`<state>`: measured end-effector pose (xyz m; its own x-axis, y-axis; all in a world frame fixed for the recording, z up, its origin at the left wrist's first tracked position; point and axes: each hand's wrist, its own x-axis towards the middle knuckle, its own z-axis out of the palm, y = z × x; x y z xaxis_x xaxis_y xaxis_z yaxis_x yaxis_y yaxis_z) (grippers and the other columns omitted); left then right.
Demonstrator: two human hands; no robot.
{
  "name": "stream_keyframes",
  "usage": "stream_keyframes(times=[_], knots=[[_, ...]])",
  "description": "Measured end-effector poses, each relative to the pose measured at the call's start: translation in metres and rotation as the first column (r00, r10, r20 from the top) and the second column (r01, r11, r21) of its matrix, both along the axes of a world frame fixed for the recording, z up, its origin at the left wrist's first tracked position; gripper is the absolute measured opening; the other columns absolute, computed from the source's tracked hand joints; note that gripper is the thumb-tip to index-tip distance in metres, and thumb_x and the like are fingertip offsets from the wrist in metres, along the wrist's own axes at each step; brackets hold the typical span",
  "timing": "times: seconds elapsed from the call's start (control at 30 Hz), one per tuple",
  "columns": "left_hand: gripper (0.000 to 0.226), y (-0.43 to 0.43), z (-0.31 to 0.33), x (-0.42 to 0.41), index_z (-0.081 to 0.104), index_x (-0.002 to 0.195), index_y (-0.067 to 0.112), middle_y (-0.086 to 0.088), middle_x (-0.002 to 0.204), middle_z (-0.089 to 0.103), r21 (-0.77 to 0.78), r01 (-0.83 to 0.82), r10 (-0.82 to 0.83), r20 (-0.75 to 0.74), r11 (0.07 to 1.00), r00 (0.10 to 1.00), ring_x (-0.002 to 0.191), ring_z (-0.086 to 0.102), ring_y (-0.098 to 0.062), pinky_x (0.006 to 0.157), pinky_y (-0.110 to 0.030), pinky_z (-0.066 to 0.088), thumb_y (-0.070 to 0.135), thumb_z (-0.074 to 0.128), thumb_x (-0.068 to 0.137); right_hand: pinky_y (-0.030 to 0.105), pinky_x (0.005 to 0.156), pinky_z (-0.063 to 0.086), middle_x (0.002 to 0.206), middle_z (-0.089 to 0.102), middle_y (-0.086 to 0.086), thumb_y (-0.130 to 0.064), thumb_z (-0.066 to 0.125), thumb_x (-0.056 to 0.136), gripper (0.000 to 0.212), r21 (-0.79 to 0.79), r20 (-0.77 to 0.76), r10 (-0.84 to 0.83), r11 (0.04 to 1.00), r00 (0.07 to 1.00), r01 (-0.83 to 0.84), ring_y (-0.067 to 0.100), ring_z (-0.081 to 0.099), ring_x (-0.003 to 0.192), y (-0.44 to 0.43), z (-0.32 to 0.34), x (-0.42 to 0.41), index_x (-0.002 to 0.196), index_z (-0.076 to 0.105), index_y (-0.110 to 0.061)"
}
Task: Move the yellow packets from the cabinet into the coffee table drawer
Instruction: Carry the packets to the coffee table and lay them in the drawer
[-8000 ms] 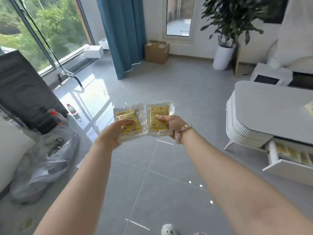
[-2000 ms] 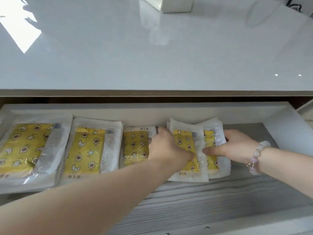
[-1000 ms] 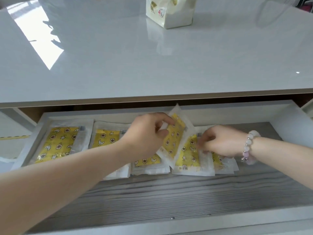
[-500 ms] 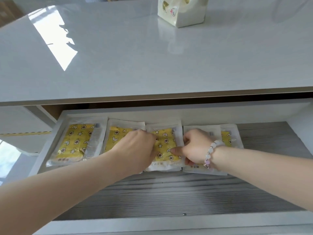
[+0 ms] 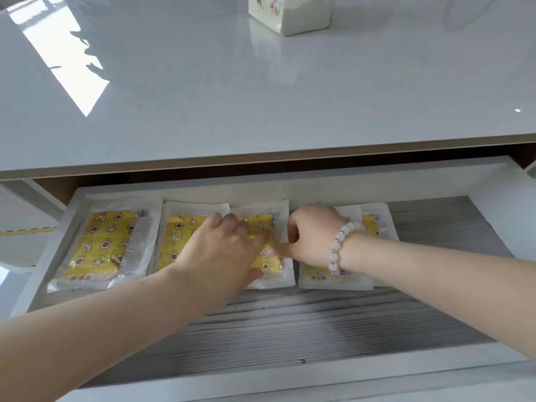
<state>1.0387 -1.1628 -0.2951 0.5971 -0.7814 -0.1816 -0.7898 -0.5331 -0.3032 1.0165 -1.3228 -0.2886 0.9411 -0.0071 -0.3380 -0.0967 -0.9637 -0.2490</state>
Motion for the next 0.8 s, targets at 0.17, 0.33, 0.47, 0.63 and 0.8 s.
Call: stream_keyframes(times=[0.17, 0.33, 0.47, 0.63, 0.8], knots=[[0.061, -0.002, -0.002, 0.003, 0.015, 0.148, 0.025, -0.004, 0.14, 0.043, -0.005, -0.008, 0.008, -0.001, 1.0, 1.0, 0.133, 0.033, -0.026, 0.106, -0.035, 0.023, 0.055, 0.029, 0.097, 0.023, 0.047, 0.035, 0.071, 0.054, 0.0, -0.073, 0.023, 0.086, 0.068, -0.427, 0.011, 0.005, 0.904, 1.0, 0.001, 0.012, 0.05, 0.06, -0.048, 0.02, -0.023, 0.085, 0.058, -0.014], [0.061, 0.005, -0.004, 0.006, 0.008, 0.149, 0.032, 0.0, 0.148, 0.032, -0.047, -0.024, 0.019, -0.095, 0.999, 0.995, 0.13, 0.04, -0.019, 0.109, -0.034, 0.026, 0.058, 0.026, 0.096, 0.024, 0.059, 0.049, 0.071, 0.062, -0.003, -0.084, 0.028, 0.076, 0.076, -0.443, -0.127, -0.097, 0.896, 0.987, 0.03, 0.011, 0.054, 0.063, -0.062, 0.007, -0.026, 0.083, 0.066, -0.018], [0.063, 0.007, -0.007, 0.007, 0.011, 0.15, 0.032, -0.001, 0.148, 0.032, -0.097, -0.06, 0.047, -0.131, 0.993, 0.99, 0.13, 0.04, -0.02, 0.11, -0.034, 0.026, 0.057, 0.027, 0.095, 0.023, 0.062, 0.051, 0.061, 0.061, -0.003, -0.08, 0.035, 0.078, 0.075, -0.359, -0.132, -0.176, 0.926, 0.976, 0.119, 0.012, 0.063, 0.066, -0.064, 0.003, -0.023, 0.074, 0.069, -0.013], [0.062, 0.011, -0.009, 0.01, 0.028, 0.147, 0.033, -0.005, 0.137, 0.046, -0.172, -0.057, 0.026, -0.179, 0.984, 0.983, 0.119, 0.05, -0.025, 0.103, -0.038, 0.036, 0.058, 0.038, 0.091, 0.021, 0.043, 0.034, 0.054, 0.051, -0.002, -0.061, 0.059, 0.081, 0.051, -0.132, -0.078, -0.289, 0.952, 0.954, 0.278, 0.011, 0.049, 0.047, -0.066, -0.002, -0.029, 0.06, 0.049, -0.015], [0.063, 0.007, -0.008, 0.014, 0.01, 0.149, 0.038, 0.001, 0.142, 0.031, -0.134, -0.073, 0.044, -0.208, 0.988, 0.977, 0.129, 0.035, -0.019, 0.108, -0.033, 0.025, 0.06, 0.029, 0.093, 0.026, 0.05, 0.029, 0.061, 0.045, 0.004, -0.023, 0.059, 0.086, 0.032, 0.148, -0.126, -0.421, 0.888, 0.898, 0.436, 0.019, 0.042, 0.054, -0.074, 0.015, -0.018, 0.061, 0.043, -0.011]])
